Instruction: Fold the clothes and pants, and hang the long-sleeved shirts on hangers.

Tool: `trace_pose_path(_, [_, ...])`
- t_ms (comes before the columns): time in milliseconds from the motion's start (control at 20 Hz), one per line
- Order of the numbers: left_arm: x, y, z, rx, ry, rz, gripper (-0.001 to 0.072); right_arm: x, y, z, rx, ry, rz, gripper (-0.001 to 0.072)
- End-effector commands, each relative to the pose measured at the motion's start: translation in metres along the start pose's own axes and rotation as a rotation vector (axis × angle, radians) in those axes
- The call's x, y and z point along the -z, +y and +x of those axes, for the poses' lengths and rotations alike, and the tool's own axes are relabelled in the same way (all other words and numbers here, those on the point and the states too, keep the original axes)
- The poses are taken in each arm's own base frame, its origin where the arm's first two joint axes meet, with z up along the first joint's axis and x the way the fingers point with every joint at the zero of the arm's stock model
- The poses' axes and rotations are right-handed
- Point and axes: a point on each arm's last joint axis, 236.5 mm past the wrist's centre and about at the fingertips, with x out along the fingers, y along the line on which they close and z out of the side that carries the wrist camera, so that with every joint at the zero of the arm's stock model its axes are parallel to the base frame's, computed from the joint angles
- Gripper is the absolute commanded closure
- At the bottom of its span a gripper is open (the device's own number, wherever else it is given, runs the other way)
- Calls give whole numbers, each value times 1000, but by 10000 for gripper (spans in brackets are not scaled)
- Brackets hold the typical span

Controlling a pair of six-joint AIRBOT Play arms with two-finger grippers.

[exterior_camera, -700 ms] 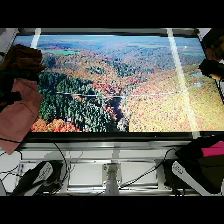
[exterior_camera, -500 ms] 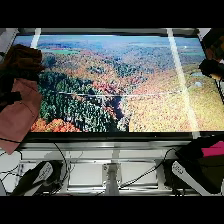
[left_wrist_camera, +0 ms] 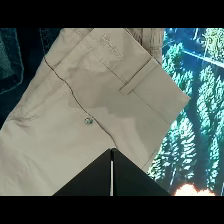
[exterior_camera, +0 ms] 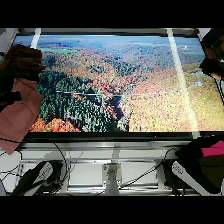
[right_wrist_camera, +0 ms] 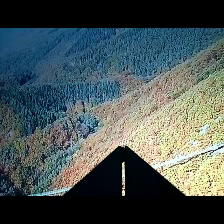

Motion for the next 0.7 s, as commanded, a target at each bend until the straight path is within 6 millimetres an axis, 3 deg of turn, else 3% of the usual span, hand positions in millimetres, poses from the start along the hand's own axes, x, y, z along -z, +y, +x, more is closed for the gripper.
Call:
trace_pose_path(0, [0, 0, 0, 0, 0, -2, 699, -5, 0, 0, 2, -21, 2, 691])
trace_pose_path(200, [-8, 2, 6, -7, -31, -3, 697, -5, 0, 0, 3, -21, 2, 691])
trace_pose_path(450, [1, 3, 47, 4, 24, -10, 697, -5, 0, 0, 3, -20, 2, 691])
trace_pose_path(500, [6, 1, 58, 13, 44, -13, 625, -5, 0, 0, 3, -20, 2, 691])
trace_pose_path(550, [8, -4, 68, 27, 54, -19, 346, -5, 0, 0, 3, -20, 2, 691])
trace_pose_path(600, [9, -8, 78, 44, 58, -38, -3, -5, 0, 0, 3, -20, 2, 691])
trace_pose_path(650, [8, -12, 85, 59, 55, -72, -10, -5, 0, 0, 2, -20, 2, 691])
